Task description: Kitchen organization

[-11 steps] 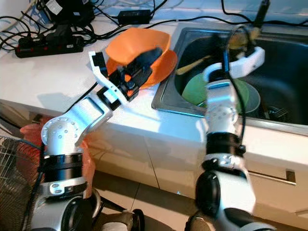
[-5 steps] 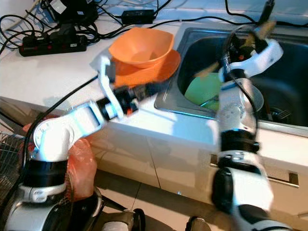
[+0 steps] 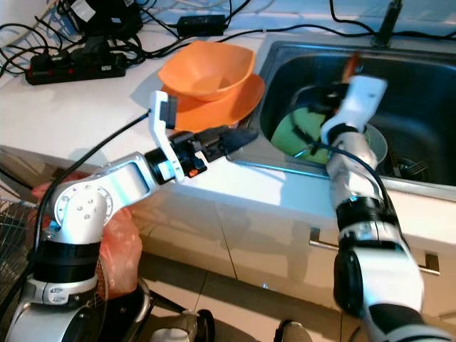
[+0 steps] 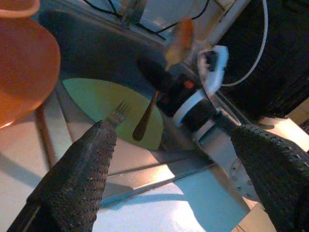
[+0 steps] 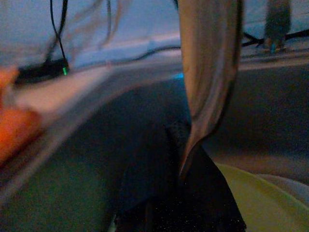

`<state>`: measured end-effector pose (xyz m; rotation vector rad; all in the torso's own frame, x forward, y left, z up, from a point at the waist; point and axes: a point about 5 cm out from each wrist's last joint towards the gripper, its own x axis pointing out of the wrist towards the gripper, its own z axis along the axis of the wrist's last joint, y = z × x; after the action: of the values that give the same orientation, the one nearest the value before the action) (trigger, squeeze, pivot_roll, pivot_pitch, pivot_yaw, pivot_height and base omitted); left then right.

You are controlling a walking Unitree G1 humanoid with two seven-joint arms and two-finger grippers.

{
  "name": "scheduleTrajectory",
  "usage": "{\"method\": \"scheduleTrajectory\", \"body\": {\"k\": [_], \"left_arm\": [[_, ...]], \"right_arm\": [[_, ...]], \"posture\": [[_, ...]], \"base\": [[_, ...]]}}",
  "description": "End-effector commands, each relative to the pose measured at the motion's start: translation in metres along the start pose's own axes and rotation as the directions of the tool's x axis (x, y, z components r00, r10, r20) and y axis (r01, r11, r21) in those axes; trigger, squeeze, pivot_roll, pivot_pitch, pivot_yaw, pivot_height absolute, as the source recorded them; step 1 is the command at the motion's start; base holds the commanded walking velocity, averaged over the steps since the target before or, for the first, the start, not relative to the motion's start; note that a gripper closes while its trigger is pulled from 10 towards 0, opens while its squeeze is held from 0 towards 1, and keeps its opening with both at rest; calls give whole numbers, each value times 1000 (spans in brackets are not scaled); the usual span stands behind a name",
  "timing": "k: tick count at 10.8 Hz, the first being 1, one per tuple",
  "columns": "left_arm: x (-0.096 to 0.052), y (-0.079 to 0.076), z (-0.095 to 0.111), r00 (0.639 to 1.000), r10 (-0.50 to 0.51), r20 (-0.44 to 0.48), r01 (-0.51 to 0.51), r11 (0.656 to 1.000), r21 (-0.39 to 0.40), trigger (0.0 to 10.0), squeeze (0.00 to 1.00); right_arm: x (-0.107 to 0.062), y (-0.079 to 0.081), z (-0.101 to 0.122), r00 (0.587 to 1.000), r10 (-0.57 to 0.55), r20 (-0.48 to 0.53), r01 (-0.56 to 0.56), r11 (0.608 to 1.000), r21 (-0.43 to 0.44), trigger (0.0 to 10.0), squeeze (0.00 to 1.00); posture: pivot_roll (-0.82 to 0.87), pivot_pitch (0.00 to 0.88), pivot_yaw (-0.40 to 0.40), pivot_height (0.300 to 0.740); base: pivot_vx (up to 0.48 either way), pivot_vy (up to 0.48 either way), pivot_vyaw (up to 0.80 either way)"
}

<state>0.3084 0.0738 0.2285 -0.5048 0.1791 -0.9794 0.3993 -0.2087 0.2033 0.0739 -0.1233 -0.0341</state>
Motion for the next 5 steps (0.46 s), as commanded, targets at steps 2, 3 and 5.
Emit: {"method": "scheduleTrajectory", "body": {"k": [2,3,5], "left_arm": [[-2,-3,1,1000,-12,-2,12,999,34,10000,1000],[-4,-2,1,1000,-9,-4,9,999,37,10000,1000],[-4,-1,0,1000,-7,-5,8,999,38,10000,1000]], "right_arm": [[0,-11,-5,997,-65,-43,60,993,-105,10000,0],[-2,-22,-7,992,-112,-55,106,989,-103,10000,973],[-3,-26,-10,989,-132,-60,125,985,-116,10000,1000]], "posture": [[82,149,120,740],[82,146,121,740],[79,145,123,740]], "base": [[0,0,0],[0,0,0],[0,0,0]]}}
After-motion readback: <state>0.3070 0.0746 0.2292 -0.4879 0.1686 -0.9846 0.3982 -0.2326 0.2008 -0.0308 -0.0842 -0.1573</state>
